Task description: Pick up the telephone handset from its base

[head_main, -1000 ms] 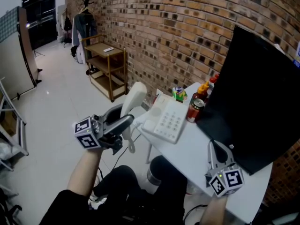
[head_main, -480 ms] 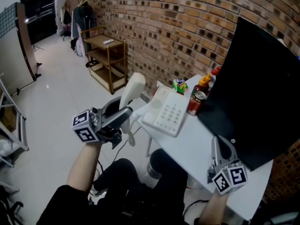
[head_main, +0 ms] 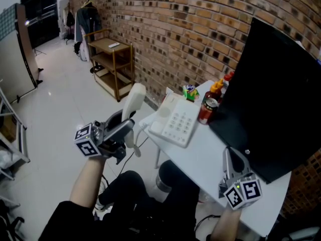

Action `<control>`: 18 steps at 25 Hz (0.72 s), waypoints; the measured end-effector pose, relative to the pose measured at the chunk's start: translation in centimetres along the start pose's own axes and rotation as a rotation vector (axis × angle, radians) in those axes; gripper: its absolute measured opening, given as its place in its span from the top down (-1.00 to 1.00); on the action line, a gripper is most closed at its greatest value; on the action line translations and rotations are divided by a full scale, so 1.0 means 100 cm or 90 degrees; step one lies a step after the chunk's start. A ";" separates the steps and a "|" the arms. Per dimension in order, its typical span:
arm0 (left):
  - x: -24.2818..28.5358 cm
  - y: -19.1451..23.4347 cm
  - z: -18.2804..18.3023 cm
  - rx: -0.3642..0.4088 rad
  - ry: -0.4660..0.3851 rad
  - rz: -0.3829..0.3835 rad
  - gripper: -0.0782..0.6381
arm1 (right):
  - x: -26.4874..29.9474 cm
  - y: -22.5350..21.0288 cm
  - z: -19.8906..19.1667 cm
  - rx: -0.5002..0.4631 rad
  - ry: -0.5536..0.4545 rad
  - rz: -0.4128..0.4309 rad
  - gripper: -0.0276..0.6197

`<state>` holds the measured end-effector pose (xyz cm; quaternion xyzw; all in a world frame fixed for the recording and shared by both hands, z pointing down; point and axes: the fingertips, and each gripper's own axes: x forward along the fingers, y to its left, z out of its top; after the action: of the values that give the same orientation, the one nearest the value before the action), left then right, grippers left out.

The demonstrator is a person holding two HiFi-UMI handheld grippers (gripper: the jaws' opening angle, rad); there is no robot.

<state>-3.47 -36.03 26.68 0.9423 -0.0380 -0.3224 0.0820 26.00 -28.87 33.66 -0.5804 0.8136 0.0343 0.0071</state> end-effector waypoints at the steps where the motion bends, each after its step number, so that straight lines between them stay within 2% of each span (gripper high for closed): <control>1: 0.000 0.000 0.000 -0.006 -0.002 -0.003 0.15 | 0.000 0.000 -0.001 0.000 0.000 0.000 0.89; 9: 0.001 0.001 -0.005 -0.017 0.000 -0.002 0.15 | 0.000 -0.001 -0.003 0.002 -0.001 -0.001 0.89; 18: -0.003 0.003 -0.005 0.002 0.007 0.012 0.15 | 0.002 0.001 -0.003 -0.001 0.003 0.004 0.89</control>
<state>-3.46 -36.23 27.32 0.9438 -0.0467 -0.3162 0.0840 25.87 -29.05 33.97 -0.5779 0.8154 0.0336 0.0049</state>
